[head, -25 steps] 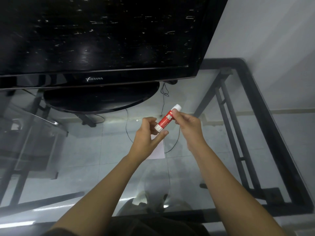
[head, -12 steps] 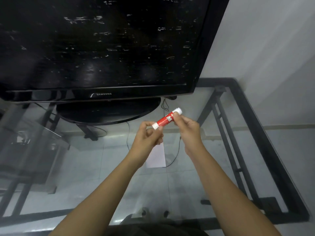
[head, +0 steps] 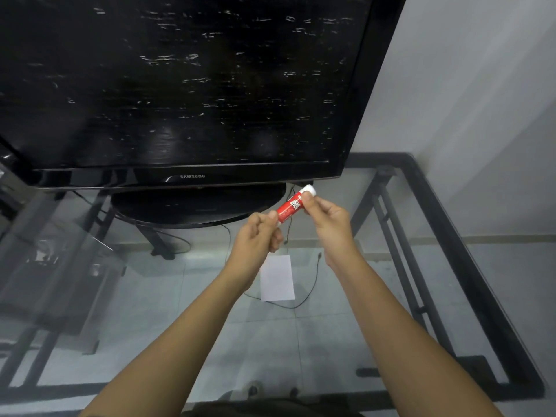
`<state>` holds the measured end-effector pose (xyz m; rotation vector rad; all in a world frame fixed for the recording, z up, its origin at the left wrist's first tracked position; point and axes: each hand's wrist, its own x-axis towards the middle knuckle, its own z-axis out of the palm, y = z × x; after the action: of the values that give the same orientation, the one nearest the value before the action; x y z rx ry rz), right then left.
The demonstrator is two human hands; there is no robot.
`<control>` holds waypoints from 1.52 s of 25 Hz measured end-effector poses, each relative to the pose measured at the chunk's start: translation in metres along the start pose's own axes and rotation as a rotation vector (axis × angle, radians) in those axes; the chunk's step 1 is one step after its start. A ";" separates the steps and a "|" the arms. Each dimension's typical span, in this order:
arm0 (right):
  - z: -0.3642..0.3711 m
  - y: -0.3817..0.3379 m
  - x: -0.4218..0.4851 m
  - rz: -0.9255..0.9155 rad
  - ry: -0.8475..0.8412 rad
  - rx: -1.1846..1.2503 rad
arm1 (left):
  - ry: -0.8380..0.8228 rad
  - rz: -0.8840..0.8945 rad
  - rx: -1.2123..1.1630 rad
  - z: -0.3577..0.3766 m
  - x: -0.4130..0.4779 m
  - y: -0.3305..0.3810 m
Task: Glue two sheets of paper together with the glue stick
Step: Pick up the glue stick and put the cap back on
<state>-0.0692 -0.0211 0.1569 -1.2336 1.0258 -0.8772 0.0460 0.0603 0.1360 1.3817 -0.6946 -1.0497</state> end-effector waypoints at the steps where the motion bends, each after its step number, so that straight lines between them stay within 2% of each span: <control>1: 0.000 0.001 0.000 -0.001 -0.008 -0.007 | -0.060 -0.097 -0.036 -0.001 0.001 0.004; 3: 0.000 0.002 0.001 0.003 -0.019 -0.014 | -0.188 -0.436 -0.245 -0.006 0.003 0.013; 4: 0.000 0.002 0.000 0.009 -0.017 -0.016 | -0.215 -0.520 -0.304 -0.006 0.003 0.016; 5: 0.000 0.003 0.000 0.011 -0.012 -0.022 | -0.204 -0.494 -0.290 -0.006 0.002 0.017; 8: -0.002 0.002 0.000 0.026 0.020 -0.037 | -0.091 -0.047 -0.043 -0.002 0.000 0.009; 9: -0.002 0.002 0.001 0.028 0.021 -0.042 | -0.071 0.041 0.014 0.000 -0.002 0.006; 10: -0.001 0.002 0.001 0.025 0.014 -0.045 | -0.061 0.047 0.015 0.002 -0.003 0.004; 12: 0.000 0.001 0.001 0.016 -0.003 -0.063 | -0.080 -0.155 -0.091 -0.001 0.000 0.005; 14: -0.001 0.002 0.001 0.012 -0.017 -0.082 | -0.234 -0.549 -0.358 -0.005 0.003 0.016; 15: -0.001 0.002 0.001 0.010 -0.027 -0.087 | -0.278 -0.684 -0.452 -0.007 0.004 0.020; 16: -0.002 0.003 0.002 0.007 -0.037 -0.090 | -0.275 -0.734 -0.474 -0.008 0.005 0.023; 17: -0.003 0.005 0.002 0.003 -0.040 -0.095 | -0.234 -0.694 -0.389 -0.007 0.005 0.023; 18: -0.004 0.006 0.003 -0.003 -0.033 -0.093 | -0.179 -0.574 -0.229 -0.006 0.004 0.022; 21: -0.007 0.010 0.008 0.004 0.022 -0.073 | -0.001 0.092 0.270 0.000 -0.005 0.014; 23: -0.007 0.012 0.011 0.005 0.027 -0.076 | 0.045 0.300 0.415 0.001 -0.005 0.009; 26: -0.009 0.015 0.016 -0.004 -0.001 -0.122 | 0.126 0.350 0.515 0.003 -0.003 0.004; 30: -0.028 0.025 0.037 -0.043 -0.034 -0.262 | 0.178 0.348 0.494 -0.002 0.001 -0.001; 34: -0.063 0.061 0.063 -0.036 0.076 -0.601 | 0.191 0.325 0.472 -0.009 0.005 0.002; 38: -0.080 0.100 0.071 -0.011 -0.136 -1.164 | 0.191 0.319 0.471 -0.014 0.010 0.006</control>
<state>-0.1238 -0.0994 0.0452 -2.2071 1.4690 -0.1131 0.0637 0.0568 0.1381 1.6751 -1.0220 -0.5089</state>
